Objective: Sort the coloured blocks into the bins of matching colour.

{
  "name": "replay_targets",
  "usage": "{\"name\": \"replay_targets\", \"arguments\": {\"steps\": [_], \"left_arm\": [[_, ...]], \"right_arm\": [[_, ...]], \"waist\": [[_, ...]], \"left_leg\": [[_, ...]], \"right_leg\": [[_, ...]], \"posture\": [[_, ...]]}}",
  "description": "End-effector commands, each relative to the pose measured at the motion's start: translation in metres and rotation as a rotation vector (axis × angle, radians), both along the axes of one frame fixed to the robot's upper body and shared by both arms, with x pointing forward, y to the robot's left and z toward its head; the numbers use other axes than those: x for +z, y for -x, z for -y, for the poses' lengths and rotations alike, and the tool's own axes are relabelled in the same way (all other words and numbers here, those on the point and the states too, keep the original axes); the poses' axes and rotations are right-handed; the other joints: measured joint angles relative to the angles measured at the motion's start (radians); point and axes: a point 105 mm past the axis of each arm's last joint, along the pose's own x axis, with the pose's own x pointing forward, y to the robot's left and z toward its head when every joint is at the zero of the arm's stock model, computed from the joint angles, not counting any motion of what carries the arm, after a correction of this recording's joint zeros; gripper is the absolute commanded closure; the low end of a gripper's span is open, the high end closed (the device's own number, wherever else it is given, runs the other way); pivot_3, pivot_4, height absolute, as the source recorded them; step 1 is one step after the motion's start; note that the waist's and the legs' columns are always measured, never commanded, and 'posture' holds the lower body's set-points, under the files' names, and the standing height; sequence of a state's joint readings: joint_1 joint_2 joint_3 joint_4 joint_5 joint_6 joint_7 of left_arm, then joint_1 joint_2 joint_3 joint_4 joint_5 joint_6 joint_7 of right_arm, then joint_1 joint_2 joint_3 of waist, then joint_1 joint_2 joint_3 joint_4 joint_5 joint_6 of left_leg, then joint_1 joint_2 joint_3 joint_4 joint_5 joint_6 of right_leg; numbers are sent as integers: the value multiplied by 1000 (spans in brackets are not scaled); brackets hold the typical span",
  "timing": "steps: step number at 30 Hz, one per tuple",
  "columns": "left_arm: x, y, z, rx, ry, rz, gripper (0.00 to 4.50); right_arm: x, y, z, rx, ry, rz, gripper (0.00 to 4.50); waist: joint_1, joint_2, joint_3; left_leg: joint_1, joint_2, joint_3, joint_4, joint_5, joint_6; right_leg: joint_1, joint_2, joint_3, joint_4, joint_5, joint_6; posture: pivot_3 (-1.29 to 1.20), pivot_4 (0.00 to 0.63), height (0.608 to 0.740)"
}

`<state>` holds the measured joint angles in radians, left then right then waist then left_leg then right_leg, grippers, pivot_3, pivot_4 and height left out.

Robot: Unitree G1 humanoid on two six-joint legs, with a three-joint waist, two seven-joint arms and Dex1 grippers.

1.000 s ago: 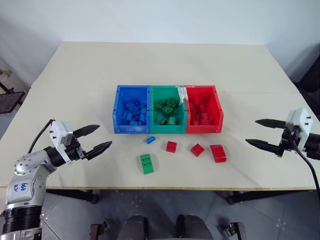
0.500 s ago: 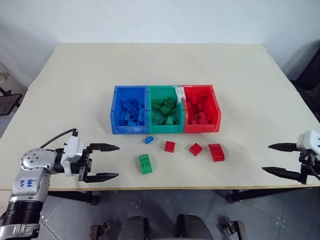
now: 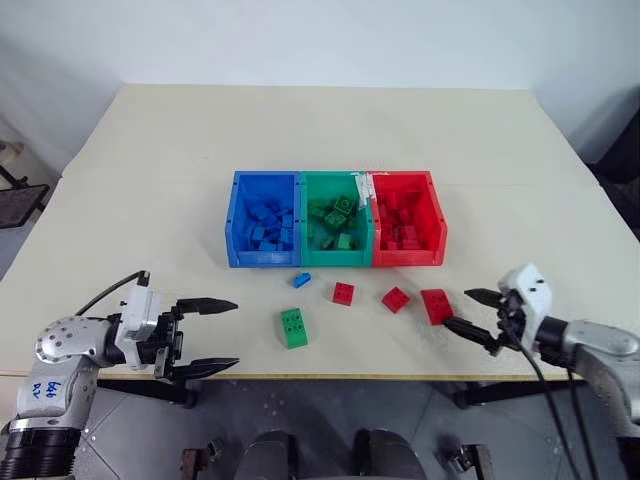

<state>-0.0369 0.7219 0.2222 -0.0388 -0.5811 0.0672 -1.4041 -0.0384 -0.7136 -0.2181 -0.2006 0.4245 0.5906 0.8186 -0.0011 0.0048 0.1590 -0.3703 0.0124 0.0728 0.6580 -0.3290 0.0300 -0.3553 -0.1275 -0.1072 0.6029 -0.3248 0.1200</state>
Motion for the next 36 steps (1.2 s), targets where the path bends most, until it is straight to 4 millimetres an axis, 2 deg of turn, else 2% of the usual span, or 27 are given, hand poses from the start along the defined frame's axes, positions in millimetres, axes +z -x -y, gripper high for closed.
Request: {"name": "replay_targets", "arguments": {"steps": [1,5,11,14,19,21,22,24,28,32,36], "left_arm": [[10,3,3,-1,13,39,71],[11,4,5,9,21,40,71],[12,3,8,19,26,44,71],[11,3,9,19,27,43,0],[12,0,6,32,37,50,0],[14,-4,3,52,37,58,0],[14,-6,1,64,37,63,0],[15,-8,-3,79,36,69,0],[17,-12,-8,101,35,79,0],[17,-15,-9,104,37,82,0],[17,-17,-8,106,46,89,0]], "right_arm": [[1,-5,-3,-24,4,27,0],[-10,-2,-12,-13,3,-3,0],[-23,-2,-4,-58,55,-22,0],[-24,-3,0,-84,59,-13,601],[-16,-3,5,-109,50,29,2298],[-10,-5,7,-118,44,52,2950],[-5,-5,8,-122,40,68,3057],[4,-5,9,-122,35,96,3048],[42,-4,13,-107,5,177,3048],[66,-6,14,-75,45,225,3048],[85,-24,3,-30,56,281,3048]], "waist": [[1,0,0],[1,0,0],[0,-2,-2],[1,-3,-2],[1,-3,-2],[0,-3,-2],[1,-3,-2],[0,-3,-2],[1,-2,-1],[0,-2,-1],[-2,-2,-1]], "left_leg": [[0,0,0,0,0,0],[0,-1,0,0,0,0],[1,0,0,0,0,1],[1,0,0,0,0,1],[0,0,0,0,0,1],[0,0,0,0,0,1],[0,0,0,0,0,1],[0,0,0,0,0,1],[0,-1,0,0,-1,1],[0,0,0,0,-1,2],[0,0,0,0,-1,2]], "right_leg": [[0,0,0,0,0,0],[0,0,0,2,0,0],[0,0,-1,2,0,0],[0,0,0,2,0,0],[0,0,-1,2,0,0],[0,0,-1,2,0,0],[0,0,-1,2,0,0],[0,0,-1,2,0,0],[0,0,-1,2,0,0],[0,0,-1,2,0,0],[0,0,-1,2,0,0]], "posture": [[0,150,740],[0,150,740],[0,150,740],[0,150,740],[0,150,740],[0,150,740],[0,150,740],[0,150,740],[0,150,740],[0,150,740],[0,150,740]]}}
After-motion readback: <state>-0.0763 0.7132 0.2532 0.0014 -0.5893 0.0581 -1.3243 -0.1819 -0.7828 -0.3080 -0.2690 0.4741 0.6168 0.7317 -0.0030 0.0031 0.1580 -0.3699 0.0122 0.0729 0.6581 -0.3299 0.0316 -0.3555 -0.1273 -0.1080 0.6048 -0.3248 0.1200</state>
